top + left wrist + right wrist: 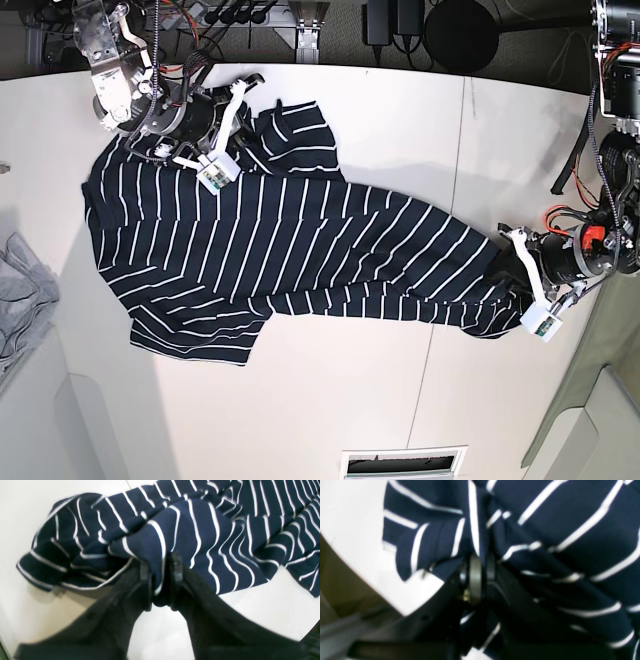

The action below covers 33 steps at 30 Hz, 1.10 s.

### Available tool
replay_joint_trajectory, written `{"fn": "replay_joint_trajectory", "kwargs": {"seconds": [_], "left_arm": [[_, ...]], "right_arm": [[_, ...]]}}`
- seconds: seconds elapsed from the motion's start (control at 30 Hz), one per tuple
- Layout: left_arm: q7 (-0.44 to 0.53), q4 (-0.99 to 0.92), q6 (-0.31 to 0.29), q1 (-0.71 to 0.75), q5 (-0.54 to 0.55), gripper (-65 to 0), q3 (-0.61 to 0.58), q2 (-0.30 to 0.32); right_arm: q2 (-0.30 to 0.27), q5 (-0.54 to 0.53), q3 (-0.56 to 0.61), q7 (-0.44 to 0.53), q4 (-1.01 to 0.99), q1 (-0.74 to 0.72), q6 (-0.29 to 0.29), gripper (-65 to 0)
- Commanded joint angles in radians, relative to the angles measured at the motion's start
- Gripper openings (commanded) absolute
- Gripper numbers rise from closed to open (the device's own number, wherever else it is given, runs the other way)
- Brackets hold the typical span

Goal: Layout the t-shirt on the table in an organized manner, then fold the t-shirt properly
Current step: 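Regrasp the shoulder with the right gripper and drag it outward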

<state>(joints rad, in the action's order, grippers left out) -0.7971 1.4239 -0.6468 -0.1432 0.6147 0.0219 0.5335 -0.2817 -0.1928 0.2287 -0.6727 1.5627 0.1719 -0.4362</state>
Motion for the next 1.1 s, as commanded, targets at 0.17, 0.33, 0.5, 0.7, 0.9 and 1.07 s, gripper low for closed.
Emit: {"fn": "replay_joint_trajectory", "kwargs": {"seconds": [0.17, 0.33, 0.5, 0.7, 0.9, 1.07], "left_arm": [[-0.030, 0.014, -0.015, -0.020, 0.021, -51.4, 0.010, 0.030], [-0.135, 0.024, -0.046, -0.020, 0.180, -51.4, 0.010, 0.087], [-0.142, 0.045, -0.046, -0.020, 0.234, -51.4, 0.010, 0.106], [-0.153, 0.043, -0.046, -0.019, 0.171, -49.3, 0.010, 0.021], [-0.196, 0.043, -0.047, 0.027, 0.307, -41.6, 0.027, 0.042], [-0.198, 0.043, -0.051, 0.186, 0.376, -41.6, 0.133, 0.056]], "right_arm": [[-0.175, 0.005, -0.017, -0.087, 0.126, 0.040, 0.003, -65.0], [-0.305, -0.028, -0.109, -0.085, 0.176, 0.092, -0.007, -65.0], [-0.381, -0.153, -0.238, -0.071, 0.172, 0.089, -0.069, -65.0], [-0.386, -0.216, -0.328, -0.053, 0.164, 0.072, -0.069, -65.0], [-0.386, -0.216, -0.327, -0.049, 0.098, 0.048, -0.069, -65.0], [-0.385, -0.216, -0.327, -0.030, 0.032, 0.047, -0.069, -65.0]]}}
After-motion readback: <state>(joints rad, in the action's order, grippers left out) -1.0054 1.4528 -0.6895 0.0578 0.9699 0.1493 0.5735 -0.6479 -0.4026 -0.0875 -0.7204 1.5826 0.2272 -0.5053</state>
